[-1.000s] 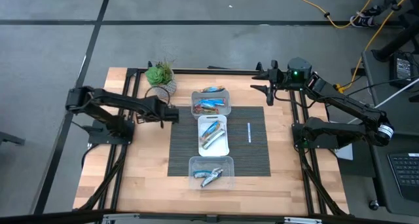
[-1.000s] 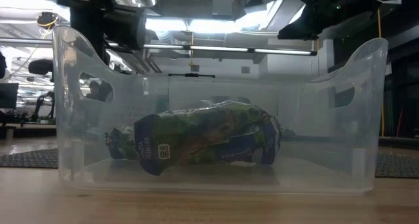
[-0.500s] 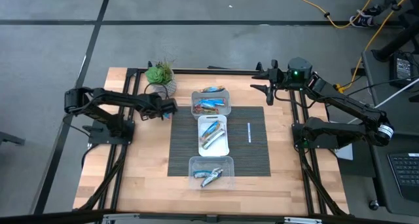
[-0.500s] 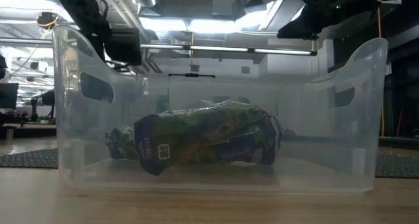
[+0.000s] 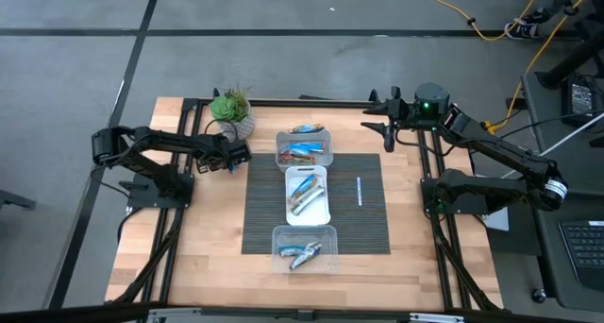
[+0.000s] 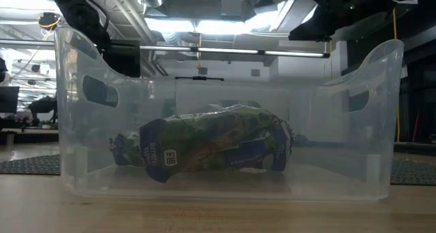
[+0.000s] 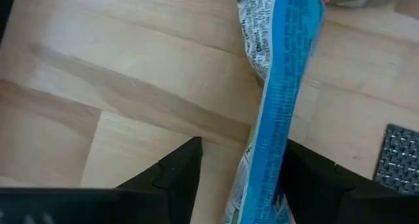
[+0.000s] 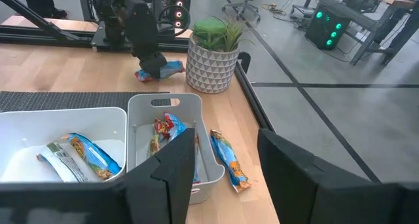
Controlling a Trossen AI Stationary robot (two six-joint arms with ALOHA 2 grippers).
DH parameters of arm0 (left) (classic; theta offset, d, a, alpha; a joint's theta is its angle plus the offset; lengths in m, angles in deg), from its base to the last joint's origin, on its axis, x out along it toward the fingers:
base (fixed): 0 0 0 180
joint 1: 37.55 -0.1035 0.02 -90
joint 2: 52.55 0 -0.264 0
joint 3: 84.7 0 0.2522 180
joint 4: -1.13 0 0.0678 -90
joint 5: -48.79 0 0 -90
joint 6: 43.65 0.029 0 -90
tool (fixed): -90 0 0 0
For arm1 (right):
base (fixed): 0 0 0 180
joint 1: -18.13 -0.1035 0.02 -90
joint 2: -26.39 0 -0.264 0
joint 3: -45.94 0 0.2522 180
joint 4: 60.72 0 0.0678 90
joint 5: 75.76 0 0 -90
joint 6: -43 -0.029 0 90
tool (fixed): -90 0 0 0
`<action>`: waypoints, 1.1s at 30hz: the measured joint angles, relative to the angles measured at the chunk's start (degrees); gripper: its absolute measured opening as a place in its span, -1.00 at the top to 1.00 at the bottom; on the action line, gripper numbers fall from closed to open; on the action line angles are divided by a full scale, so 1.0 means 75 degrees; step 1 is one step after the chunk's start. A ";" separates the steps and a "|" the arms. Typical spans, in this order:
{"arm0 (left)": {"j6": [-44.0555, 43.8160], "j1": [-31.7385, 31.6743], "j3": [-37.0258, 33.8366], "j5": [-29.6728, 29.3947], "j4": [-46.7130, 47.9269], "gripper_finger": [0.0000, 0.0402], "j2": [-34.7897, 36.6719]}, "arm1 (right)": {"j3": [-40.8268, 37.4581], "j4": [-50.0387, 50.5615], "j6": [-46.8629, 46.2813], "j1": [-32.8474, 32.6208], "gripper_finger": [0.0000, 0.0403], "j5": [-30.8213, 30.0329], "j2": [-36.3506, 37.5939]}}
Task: Pick and place Granola Bars by type
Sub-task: Put the red granola bar into the gray bin
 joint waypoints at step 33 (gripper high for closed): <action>0.1583 0.2507 0.1664 0.0608 -0.0038 0.91 0.1155 | 0.0001 -0.0088 -0.0791 0.0000 0.16 0.0003 0.0000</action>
